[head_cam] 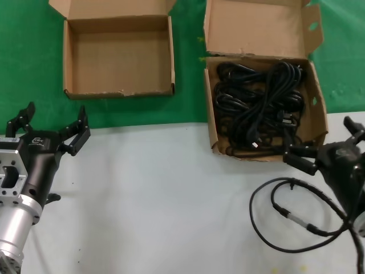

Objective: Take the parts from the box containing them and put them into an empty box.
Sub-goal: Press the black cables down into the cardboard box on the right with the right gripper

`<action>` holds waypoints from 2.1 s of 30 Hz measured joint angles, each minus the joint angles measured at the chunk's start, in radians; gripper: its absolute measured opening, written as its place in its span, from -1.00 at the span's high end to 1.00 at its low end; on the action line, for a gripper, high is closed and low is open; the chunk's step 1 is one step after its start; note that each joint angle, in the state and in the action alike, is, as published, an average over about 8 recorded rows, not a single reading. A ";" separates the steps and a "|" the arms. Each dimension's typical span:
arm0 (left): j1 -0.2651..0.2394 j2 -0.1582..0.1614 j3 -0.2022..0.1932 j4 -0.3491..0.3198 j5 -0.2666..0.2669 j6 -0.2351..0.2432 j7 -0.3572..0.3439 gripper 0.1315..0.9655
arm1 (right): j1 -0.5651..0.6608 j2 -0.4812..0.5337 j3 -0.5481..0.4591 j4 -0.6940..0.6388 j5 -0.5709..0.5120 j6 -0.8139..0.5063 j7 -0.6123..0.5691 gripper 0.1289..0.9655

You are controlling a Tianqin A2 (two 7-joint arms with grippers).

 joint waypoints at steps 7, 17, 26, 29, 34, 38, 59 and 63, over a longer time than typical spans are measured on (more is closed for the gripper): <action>0.000 0.000 0.000 0.000 0.000 0.000 0.000 -0.29 | 0.014 0.116 0.016 0.060 -0.040 -0.123 -0.127 -1.00; 0.000 0.000 0.000 0.000 0.000 0.000 0.000 0.31 | 0.110 0.320 0.028 0.092 -0.071 -0.418 -0.527 -1.00; 0.000 0.000 0.000 0.000 0.000 0.000 0.000 0.68 | 0.279 0.446 -0.074 0.062 -0.170 -0.575 -0.785 -1.00; 0.000 0.000 0.000 0.000 0.000 0.000 0.000 0.80 | 0.341 0.451 -0.117 0.041 -0.203 -0.604 -0.832 -1.00; 0.000 0.000 0.000 0.000 0.000 0.000 0.000 0.87 | 0.433 0.440 -0.187 -0.006 -0.253 -0.641 -0.892 -1.00; 0.000 0.000 0.000 0.000 0.000 0.000 0.000 0.95 | 0.491 0.425 -0.235 -0.044 -0.289 -0.660 -0.923 -1.00; 0.000 0.000 0.000 0.000 0.000 0.000 0.000 0.97 | 0.638 0.359 -0.368 -0.196 -0.398 -0.653 -0.986 -0.79; 0.000 0.000 0.000 0.000 0.000 0.000 0.000 0.97 | 0.650 0.355 -0.378 -0.208 -0.406 -0.647 -0.988 -0.65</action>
